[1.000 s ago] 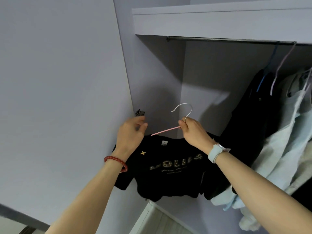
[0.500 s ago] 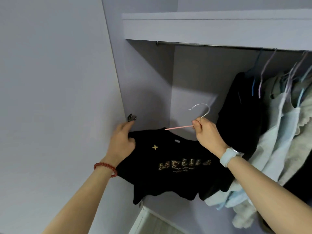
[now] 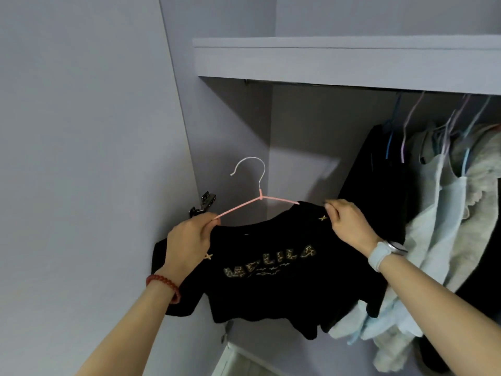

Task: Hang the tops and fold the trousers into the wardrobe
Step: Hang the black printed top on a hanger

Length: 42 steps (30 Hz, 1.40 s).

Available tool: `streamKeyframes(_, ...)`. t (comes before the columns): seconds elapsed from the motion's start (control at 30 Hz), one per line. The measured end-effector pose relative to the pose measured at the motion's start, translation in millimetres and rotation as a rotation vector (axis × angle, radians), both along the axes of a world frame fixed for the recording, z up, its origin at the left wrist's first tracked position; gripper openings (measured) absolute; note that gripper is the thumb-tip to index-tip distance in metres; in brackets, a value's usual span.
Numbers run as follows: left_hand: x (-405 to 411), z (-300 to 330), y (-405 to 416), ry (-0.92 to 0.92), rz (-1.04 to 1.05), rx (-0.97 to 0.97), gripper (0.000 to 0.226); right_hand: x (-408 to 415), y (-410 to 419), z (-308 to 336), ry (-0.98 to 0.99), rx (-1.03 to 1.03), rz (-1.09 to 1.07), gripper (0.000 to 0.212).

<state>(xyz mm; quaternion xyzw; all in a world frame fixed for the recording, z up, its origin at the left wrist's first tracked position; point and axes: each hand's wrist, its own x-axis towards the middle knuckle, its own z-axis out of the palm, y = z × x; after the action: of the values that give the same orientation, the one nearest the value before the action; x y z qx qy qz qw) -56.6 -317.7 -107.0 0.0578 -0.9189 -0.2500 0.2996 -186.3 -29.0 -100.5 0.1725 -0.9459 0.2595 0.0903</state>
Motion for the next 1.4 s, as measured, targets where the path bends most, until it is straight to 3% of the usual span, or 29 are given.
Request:
streamKeyframes(0.17,2.8,-0.5,-3.1,-0.001,0.095,0.014,0.017,7.7,9.8,-3.3,0.05,-0.059,0.103,0.014)
streamKeyframes(0.37,9.4,2.8,0.8,0.043,0.125,0.019,0.016,24.6,23.4,2.8,0.306,-0.287,-0.025,0.013)
streamKeyframes(0.43,11.6,5.0,0.5,0.049,0.101,0.081,0.018,29.2,30.6,2.2,0.341,-0.22,-0.075,0.019)
streamKeyframes(0.53,16.0,10.2,3.3,0.043,0.001,0.136,0.018,30.7,44.6,2.0,0.235,-0.163,-0.135,0.015)
streamKeyframes(0.7,13.4,22.7,12.8,0.032,-0.081,0.138,0.018,38.1,54.0,8.8,0.18,0.076,0.153,0.034)
streamKeyframes(0.77,2.7,27.9,18.4,0.016,-0.076,0.161,0.017,45.2,59.6,10.6,0.182,0.184,0.193,0.03)
streamKeyframes(0.87,-20.4,30.7,27.0,-0.023,-0.079,0.159,0.016,54.0,72.2,12.5,0.24,0.196,0.206,0.041)
streamKeyframes(1.0,-66.2,33.4,46.9,-0.109,-0.051,0.06,0.023,70.6,87.2,19.8,0.302,0.137,0.068,0.047)
streamKeyframes(1.13,-99.4,55.0,73.3,-0.186,-0.081,-0.003,0.049,87.0,72.0,28.4,0.363,0.142,-0.137,0.035)
streamKeyframes(1.27,-112.9,91.9,84.6,-0.015,-0.161,-0.13,0.052,90.1,34.9,39.0,0.289,0.151,-0.34,0.027)
streamKeyframes(1.4,-117.2,111.5,82.8,0.284,-0.237,-0.328,0.055,84.6,2.4,46.2,0.192,-0.015,-0.568,0.029)
